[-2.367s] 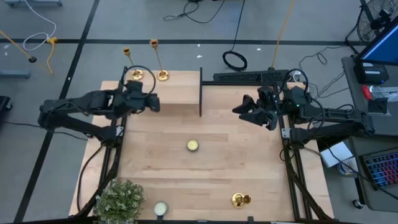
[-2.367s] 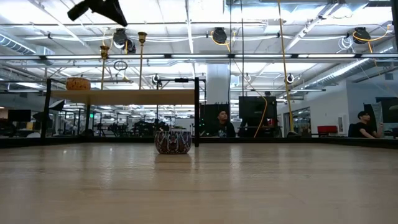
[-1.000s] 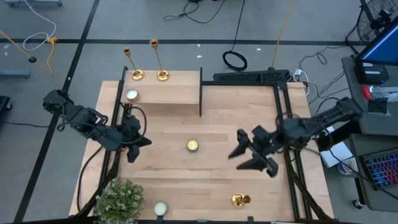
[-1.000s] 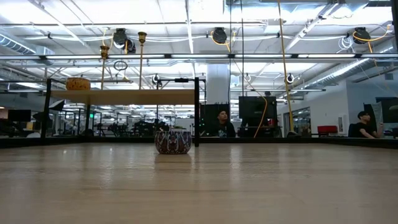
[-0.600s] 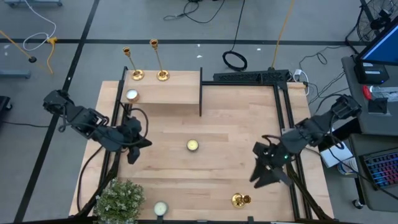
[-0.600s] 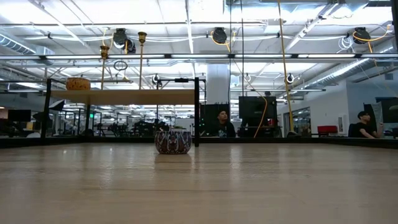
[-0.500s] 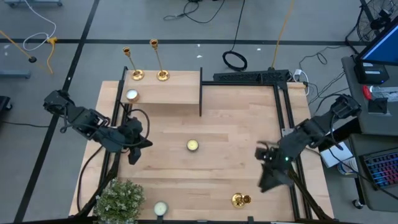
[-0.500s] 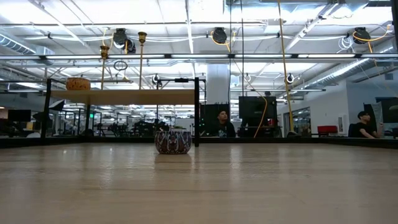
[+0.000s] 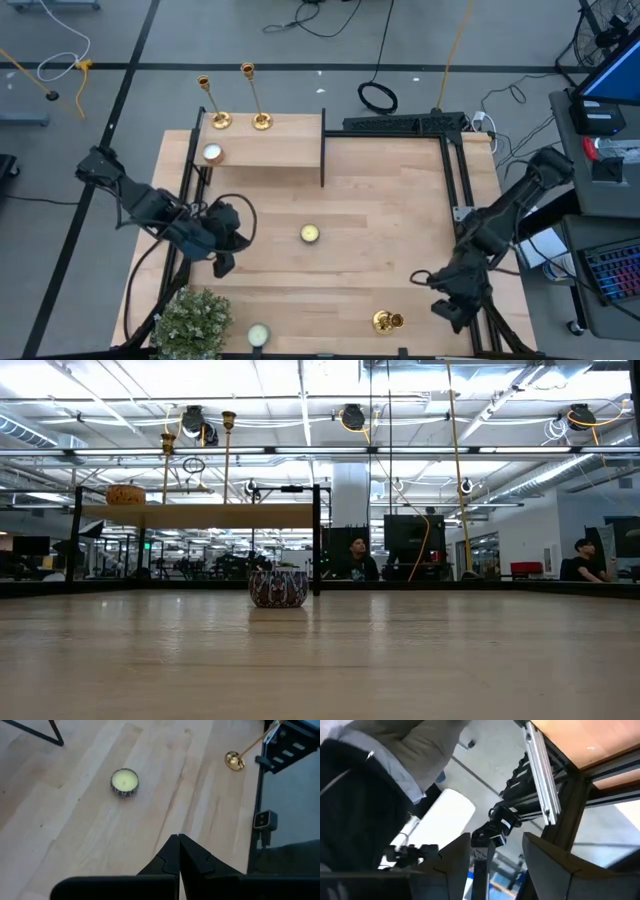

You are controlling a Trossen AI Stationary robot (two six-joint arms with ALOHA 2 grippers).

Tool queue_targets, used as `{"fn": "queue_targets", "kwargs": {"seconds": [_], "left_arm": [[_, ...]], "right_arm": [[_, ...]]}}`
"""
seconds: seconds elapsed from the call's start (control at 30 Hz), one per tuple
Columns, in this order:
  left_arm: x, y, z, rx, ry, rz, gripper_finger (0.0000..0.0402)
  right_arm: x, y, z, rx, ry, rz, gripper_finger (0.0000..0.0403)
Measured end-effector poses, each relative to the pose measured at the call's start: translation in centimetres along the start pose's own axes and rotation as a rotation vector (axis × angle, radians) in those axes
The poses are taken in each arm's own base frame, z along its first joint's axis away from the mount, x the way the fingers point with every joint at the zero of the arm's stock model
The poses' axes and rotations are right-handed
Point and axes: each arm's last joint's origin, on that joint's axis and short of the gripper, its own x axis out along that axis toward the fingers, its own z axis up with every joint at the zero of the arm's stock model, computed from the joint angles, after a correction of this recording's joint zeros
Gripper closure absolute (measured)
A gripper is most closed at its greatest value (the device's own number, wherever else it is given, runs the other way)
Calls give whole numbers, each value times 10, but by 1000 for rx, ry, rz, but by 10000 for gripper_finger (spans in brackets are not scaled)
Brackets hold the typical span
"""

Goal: Pick & Place candle stick holders
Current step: Put the blue scented candle on the shelf

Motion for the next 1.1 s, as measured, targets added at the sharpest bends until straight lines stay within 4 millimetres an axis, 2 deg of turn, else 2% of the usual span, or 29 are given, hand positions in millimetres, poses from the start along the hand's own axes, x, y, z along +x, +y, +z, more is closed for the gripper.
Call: {"fn": "queue_targets", "kwargs": {"seconds": [0.1,0.2,0.33,0.43,0.63,0.93,1.1], "left_arm": [[5,-2,0,-4,-15,34,400],[11,-4,0,-30,-20,61,400],[18,-8,-1,-38,-5,80,400],[22,-10,-2,-34,9,86,400],[27,-11,-3,-42,23,95,398],[27,-11,-2,-86,2,109,399],[27,-11,-2,-109,-15,119,396]], "right_arm": [[11,-17,17,103,-29,9,213],[12,-38,37,150,-138,28,211],[3,-67,65,165,-344,88,211],[-10,-81,80,150,-509,173,211],[-38,-89,100,81,-811,336,213],[-62,-88,137,-19,-1013,701,210],[-83,-85,150,-146,-1264,830,210]]}}
